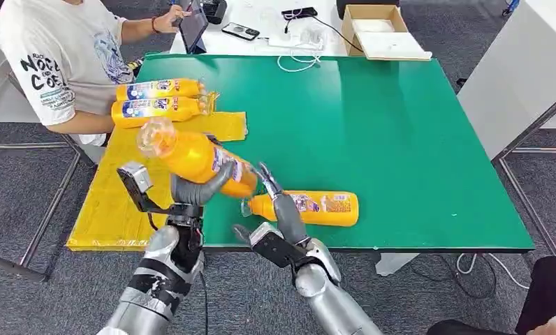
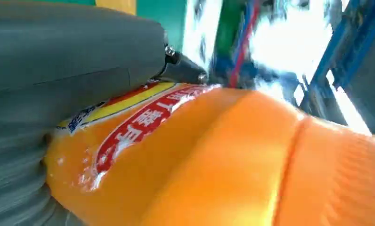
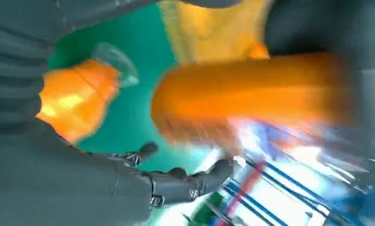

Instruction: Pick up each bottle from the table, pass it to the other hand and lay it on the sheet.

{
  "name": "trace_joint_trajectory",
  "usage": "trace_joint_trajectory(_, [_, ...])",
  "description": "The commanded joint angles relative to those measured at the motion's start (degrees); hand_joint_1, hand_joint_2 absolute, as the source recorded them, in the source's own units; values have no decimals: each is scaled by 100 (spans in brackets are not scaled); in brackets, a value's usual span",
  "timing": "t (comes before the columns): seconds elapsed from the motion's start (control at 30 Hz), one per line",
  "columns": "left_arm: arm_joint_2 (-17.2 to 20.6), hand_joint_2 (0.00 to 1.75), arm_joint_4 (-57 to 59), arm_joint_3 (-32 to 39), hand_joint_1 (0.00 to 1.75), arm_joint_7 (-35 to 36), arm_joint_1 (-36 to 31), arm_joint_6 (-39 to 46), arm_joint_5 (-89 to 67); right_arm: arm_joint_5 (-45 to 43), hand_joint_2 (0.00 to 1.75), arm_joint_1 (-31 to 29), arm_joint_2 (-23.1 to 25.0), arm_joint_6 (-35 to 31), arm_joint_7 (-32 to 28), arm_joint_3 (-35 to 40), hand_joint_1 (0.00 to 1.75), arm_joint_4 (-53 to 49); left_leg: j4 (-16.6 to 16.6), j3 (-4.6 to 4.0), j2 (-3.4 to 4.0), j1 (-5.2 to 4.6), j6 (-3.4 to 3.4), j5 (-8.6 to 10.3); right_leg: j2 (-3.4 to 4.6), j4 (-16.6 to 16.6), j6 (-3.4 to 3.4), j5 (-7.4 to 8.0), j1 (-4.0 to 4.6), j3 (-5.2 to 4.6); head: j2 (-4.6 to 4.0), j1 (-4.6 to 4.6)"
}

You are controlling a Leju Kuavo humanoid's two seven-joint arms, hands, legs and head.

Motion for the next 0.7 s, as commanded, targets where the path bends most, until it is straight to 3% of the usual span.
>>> trace_joint_trajectory(0.03, [337, 175, 628, 487, 175, -494, -845, 1365, -1103, -160, 0, 132, -305, -156, -134, 41, 0, -1167, 3, 24, -5, 3, 5, -9, -13, 1, -14, -11, 6, 28, 0, 2])
trace_joint_trajectory(0.17, [523, 175, 1284, 690, 175, -584, -1177, 2518, -2013, -434, 0, 340, -249, -840, -321, -71, 0, -1643, -2, 18, -3, -1, 4, -2, -6, -1, -9, -6, 2, 21, 0, 4])
trace_joint_trajectory(0.37, [541, 175, 1280, 699, 175, -584, -1178, 2501, -2003, -439, 0, 349, -258, -841, -321, -68, 0, -1655, -2, 22, -1, -1, 4, -4, -5, -2, -8, -8, 1, 25, 0, 4])
trace_joint_trajectory(0.43, [716, 175, 2039, 643, 175, -507, -1391, 3798, -3052, -923, 0, 502, -226, -1577, -321, -137, 0, -2210, -1, 32, -1, -1, 6, -8, -7, -2, -11, -12, 2, 36, 0, 4])
trace_joint_trajectory(0.47, [778, 175, 2322, 703, 175, -481, -1478, 3844, -3216, -1022, 0, 525, -239, -1720, -321, -148, 0, -2291, -2, 21, -6, -2, 4, -3, -10, 0, -8, -9, 0, 25, 0, 6])
trace_joint_trajectory(0.5, [804, 175, 2359, 1374, 175, -257, -1455, 3844, -4501, -1165, 0, 583, -230, -1820, -321, -252, 0, -2400, -5, 17, -4, -2, 3, 1, -7, -1, -7, -5, -1, 19, 0, 4])
trace_joint_trajectory(0.53, [738, 175, 2751, 1925, 175, -56, -1534, 3844, -5553, -1286, 175, 628, -212, -1891, -321, -372, 0, -2499, -4, 34, 3, -3, 4, -7, -1, -1, -12, -10, 0, 34, 0, 6])
trace_joint_trajectory(0.63, [853, 175, 3052, 2824, 175, 439, -1500, 3844, -7391, -1421, 175, 632, -164, -1797, -321, -574, 0, -2394, -5, 37, 22, 0, 2, -9, 20, -5, -12, -4, 3, 32, 0, 2])
trace_joint_trajectory(0.7, [972, 175, 3407, 2888, 175, 757, -1562, 3844, -7936, -1427, 175, 627, -140, -1778, -321, -621, 0, -2328, -7, 49, 24, -1, 3, -12, 15, -6, -15, -9, 3, 43, 0, 4])
